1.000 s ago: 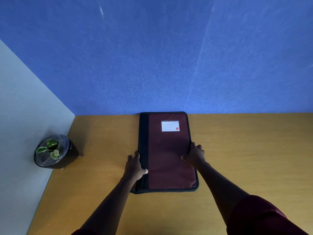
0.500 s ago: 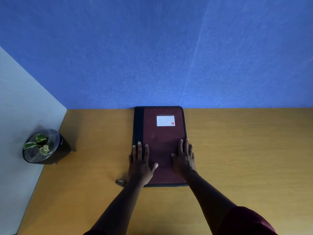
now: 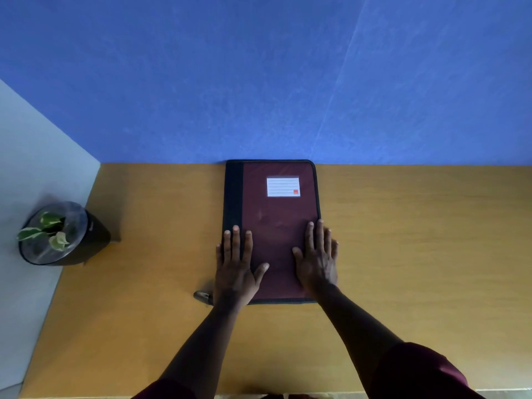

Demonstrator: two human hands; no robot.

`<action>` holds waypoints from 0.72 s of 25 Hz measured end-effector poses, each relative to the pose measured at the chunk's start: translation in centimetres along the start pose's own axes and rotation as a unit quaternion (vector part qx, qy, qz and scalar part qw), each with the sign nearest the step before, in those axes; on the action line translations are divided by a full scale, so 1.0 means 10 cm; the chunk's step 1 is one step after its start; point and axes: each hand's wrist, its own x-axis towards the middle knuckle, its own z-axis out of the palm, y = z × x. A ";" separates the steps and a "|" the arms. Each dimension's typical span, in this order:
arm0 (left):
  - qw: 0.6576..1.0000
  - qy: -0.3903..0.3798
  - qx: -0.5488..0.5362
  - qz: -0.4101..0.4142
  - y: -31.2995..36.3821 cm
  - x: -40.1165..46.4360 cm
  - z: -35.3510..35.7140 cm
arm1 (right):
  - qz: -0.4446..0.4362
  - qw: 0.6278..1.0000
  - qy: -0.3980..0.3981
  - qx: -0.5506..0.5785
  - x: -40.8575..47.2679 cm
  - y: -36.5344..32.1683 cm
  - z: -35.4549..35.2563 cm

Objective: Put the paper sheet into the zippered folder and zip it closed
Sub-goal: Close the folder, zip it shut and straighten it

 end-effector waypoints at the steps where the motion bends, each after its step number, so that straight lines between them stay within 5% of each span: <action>1: 1.000 0.008 -0.003 0.004 -0.01 0.00 0.02 | -0.001 1.000 0.003 -0.001 0.00 0.01 0.02; 11: 1.000 0.013 0.002 0.021 -0.04 -0.01 0.04 | -0.001 1.000 -0.010 -0.014 0.01 0.02 0.00; 18: 0.998 0.024 0.019 0.050 0.06 0.21 -0.55 | -0.031 0.999 0.015 -0.006 0.15 -0.01 -0.52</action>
